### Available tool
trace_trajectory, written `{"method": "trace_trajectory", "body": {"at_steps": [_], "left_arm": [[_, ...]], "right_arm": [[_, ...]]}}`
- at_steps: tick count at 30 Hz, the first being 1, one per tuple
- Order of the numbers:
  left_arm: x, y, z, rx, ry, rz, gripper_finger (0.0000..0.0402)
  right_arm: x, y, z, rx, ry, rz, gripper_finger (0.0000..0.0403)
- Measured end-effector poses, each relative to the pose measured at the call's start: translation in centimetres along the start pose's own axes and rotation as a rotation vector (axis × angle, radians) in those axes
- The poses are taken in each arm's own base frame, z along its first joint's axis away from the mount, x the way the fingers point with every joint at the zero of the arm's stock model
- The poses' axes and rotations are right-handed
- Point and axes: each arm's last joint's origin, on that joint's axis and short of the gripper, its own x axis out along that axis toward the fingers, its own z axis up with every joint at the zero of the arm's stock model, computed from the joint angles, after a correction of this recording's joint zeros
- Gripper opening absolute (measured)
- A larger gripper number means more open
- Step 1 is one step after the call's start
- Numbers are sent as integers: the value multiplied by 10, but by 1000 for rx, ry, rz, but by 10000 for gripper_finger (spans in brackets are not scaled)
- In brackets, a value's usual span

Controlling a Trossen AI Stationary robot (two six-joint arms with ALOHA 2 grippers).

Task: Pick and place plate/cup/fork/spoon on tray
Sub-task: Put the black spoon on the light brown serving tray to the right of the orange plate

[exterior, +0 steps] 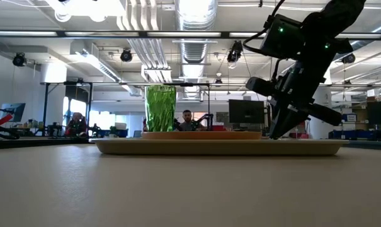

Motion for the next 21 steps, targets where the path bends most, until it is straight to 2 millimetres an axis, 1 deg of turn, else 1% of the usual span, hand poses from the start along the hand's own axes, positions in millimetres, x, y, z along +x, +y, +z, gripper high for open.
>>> {"method": "trace_trajectory", "body": {"at_steps": [17, 21], "left_arm": [[0, 0, 0, 1, 0, 0, 0], [0, 0, 0, 0, 0, 0, 0]], "right_arm": [[0, 0, 0, 4, -11, -2, 23], [0, 2, 1, 9, -30, 20, 22]]}}
